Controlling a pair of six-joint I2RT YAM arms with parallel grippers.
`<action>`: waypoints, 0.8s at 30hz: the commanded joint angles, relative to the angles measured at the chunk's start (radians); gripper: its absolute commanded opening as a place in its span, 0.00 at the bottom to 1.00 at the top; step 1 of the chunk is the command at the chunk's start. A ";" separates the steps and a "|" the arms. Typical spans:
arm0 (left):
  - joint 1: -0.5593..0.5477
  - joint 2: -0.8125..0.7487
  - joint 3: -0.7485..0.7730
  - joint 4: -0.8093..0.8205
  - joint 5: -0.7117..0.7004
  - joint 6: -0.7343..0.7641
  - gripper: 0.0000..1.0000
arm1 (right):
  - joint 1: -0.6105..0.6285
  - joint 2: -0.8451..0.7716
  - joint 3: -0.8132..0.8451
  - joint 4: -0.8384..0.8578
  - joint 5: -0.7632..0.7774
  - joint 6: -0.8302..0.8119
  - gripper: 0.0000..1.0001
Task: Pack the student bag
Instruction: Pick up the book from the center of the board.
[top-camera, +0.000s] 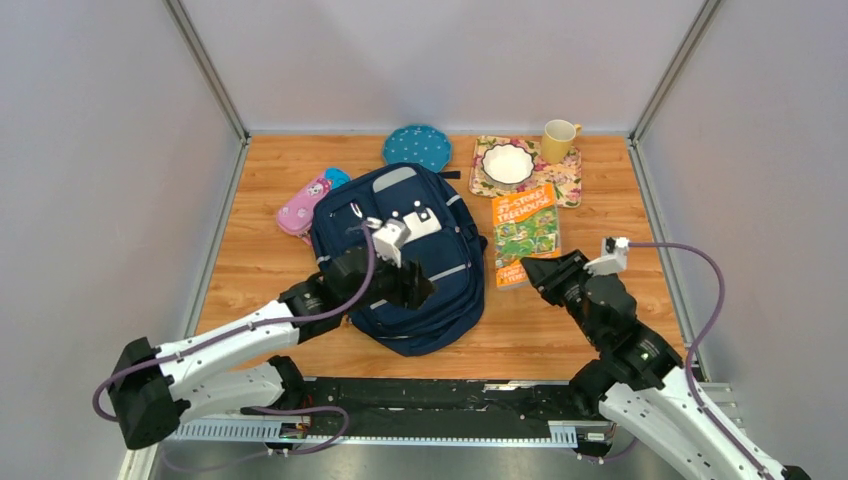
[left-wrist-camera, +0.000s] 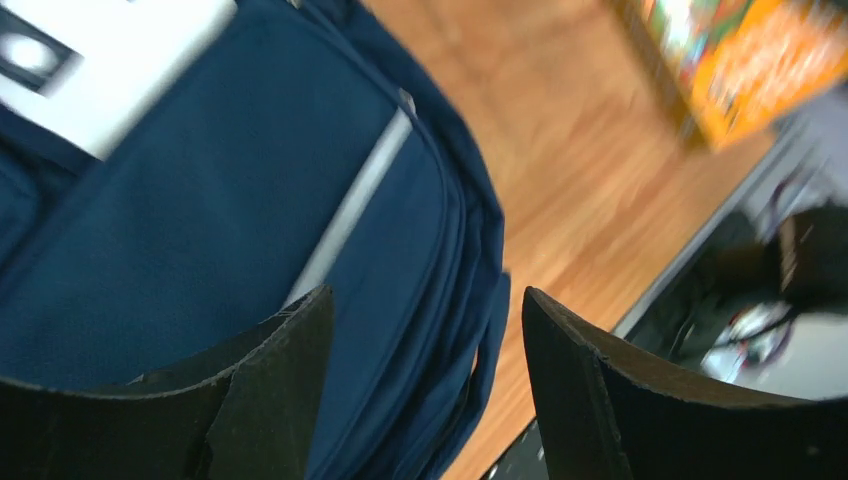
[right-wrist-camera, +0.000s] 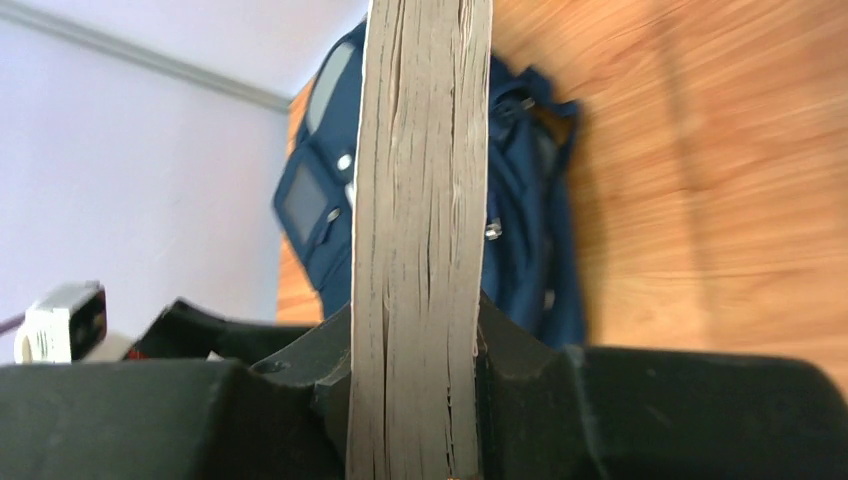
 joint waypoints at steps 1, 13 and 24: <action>-0.126 0.086 0.097 -0.147 -0.041 0.265 0.76 | -0.002 -0.098 0.126 -0.167 0.251 -0.047 0.00; -0.292 0.371 0.275 -0.205 0.022 0.447 0.76 | -0.002 -0.116 0.203 -0.316 0.276 -0.062 0.00; -0.293 0.497 0.341 -0.271 0.023 0.438 0.55 | 0.000 -0.096 0.183 -0.313 0.231 -0.055 0.00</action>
